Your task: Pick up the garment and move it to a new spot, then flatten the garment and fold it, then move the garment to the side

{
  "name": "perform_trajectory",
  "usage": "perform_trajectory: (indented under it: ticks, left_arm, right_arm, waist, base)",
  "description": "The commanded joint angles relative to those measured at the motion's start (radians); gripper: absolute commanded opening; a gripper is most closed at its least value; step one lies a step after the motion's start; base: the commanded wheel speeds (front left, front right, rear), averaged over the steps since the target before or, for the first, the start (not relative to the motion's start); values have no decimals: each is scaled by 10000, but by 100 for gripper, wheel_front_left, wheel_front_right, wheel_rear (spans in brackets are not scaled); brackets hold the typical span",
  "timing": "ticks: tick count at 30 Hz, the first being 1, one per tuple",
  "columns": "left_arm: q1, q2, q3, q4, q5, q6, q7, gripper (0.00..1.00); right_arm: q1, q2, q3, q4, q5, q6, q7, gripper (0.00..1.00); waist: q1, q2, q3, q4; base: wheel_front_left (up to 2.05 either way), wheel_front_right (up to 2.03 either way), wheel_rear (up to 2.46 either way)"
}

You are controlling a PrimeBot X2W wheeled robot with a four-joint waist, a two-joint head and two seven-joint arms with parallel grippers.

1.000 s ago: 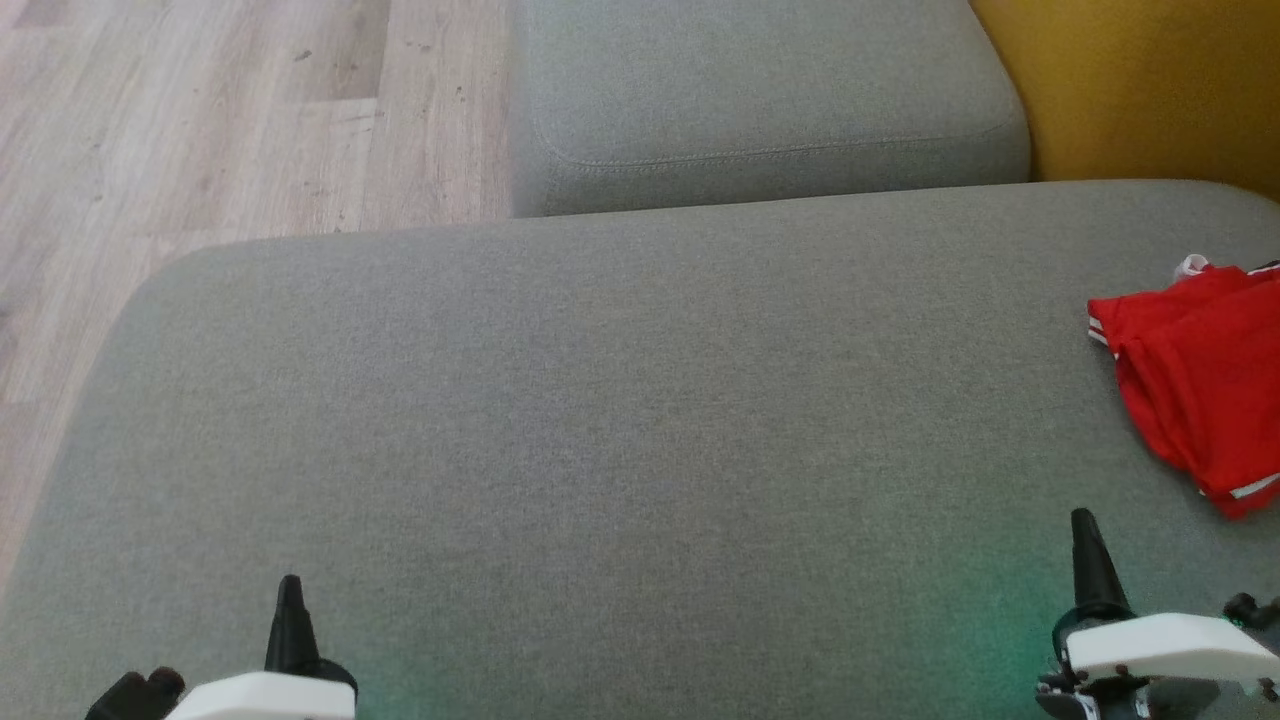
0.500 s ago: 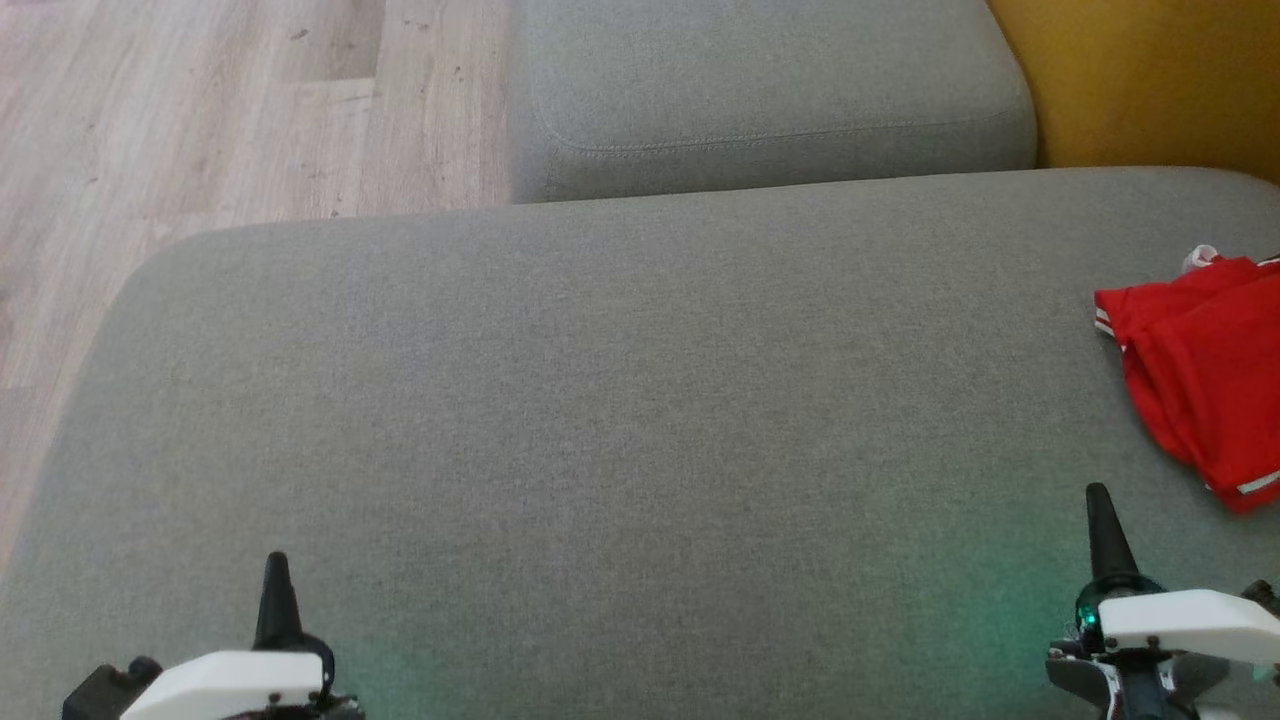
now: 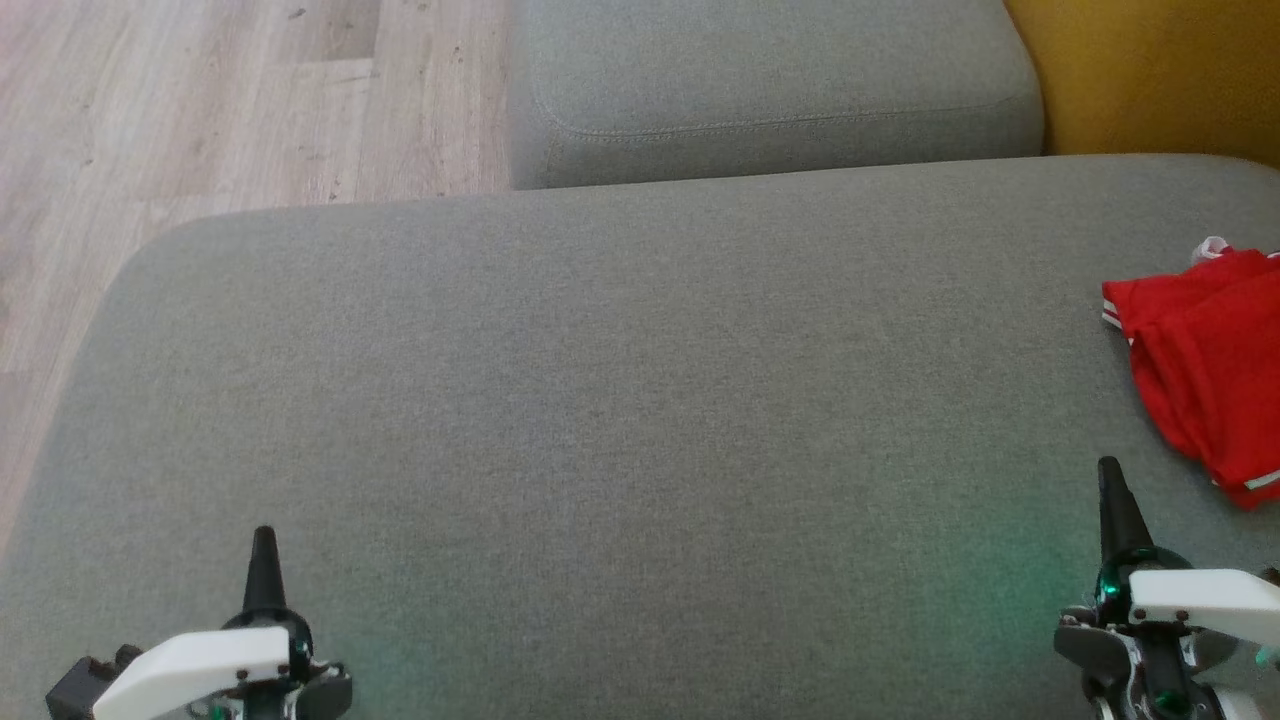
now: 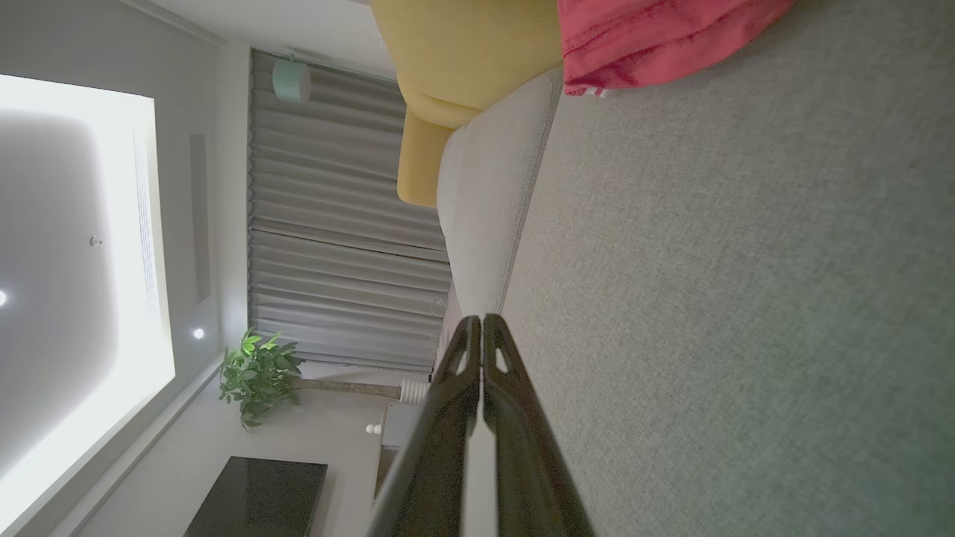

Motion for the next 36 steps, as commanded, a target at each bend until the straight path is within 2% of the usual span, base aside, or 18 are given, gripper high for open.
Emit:
perform_trajectory:
  ticks: [1,20,36]
  left_arm:
    - [-587,21,350,-365,-250,-113,66,0]
    - [-1007,-18,813,-498,-2363,-412,603,0]
    - [-1006,-18,811,-499,-2363,-412,602,0]
  right_arm:
    - [-554,-10,97,-405,277,59,78,0]
    - [-962,85,-277,-552,2364,69,613,0]
    - [-962,85,-275,-552,2366,69,611,0]
  waist:
    - [0,0,14,2]
    - [0,0,275,26]
    - [0,0,275,26]
  base:
    - [0,0,0]
    - [0,0,0]
    - [0,0,0]
